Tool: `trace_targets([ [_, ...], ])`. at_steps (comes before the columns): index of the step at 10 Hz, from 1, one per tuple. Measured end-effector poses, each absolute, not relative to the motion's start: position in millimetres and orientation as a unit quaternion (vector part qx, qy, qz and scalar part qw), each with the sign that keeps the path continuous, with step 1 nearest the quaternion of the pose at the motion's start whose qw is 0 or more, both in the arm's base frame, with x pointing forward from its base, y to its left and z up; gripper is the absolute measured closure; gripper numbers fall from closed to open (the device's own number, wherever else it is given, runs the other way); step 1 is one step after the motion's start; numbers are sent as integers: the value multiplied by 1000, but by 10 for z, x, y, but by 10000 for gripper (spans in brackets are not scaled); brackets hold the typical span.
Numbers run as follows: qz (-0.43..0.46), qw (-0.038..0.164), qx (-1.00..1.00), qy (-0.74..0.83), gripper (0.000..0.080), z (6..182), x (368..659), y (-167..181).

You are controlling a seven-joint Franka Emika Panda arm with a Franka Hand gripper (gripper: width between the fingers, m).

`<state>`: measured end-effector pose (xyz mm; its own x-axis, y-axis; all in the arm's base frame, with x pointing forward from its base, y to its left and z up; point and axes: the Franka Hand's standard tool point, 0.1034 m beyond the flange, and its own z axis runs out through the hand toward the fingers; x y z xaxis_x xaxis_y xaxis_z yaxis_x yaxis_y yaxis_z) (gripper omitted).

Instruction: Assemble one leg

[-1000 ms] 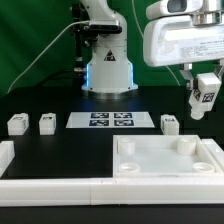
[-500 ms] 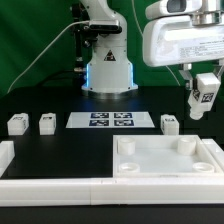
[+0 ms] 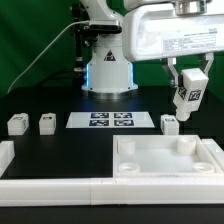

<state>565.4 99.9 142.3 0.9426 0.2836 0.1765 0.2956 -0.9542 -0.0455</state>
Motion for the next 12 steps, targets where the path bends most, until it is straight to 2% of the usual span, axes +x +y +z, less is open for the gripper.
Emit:
trace_targets([
  [1,-98,35,-983,-148,506,1433,5683,998],
  [2,-161,31,-975,-149,506,1441,5741,958],
  [3,-182,27,-972,-149,506,1399,5695,928],
  [5,-184,25,-971,-152,506,1372,5697,908],
  [10,-195,32,-969,-150,506,1325,6140,967],
  [12,-198,35,-968,-150,506,1240,6191,1024],
])
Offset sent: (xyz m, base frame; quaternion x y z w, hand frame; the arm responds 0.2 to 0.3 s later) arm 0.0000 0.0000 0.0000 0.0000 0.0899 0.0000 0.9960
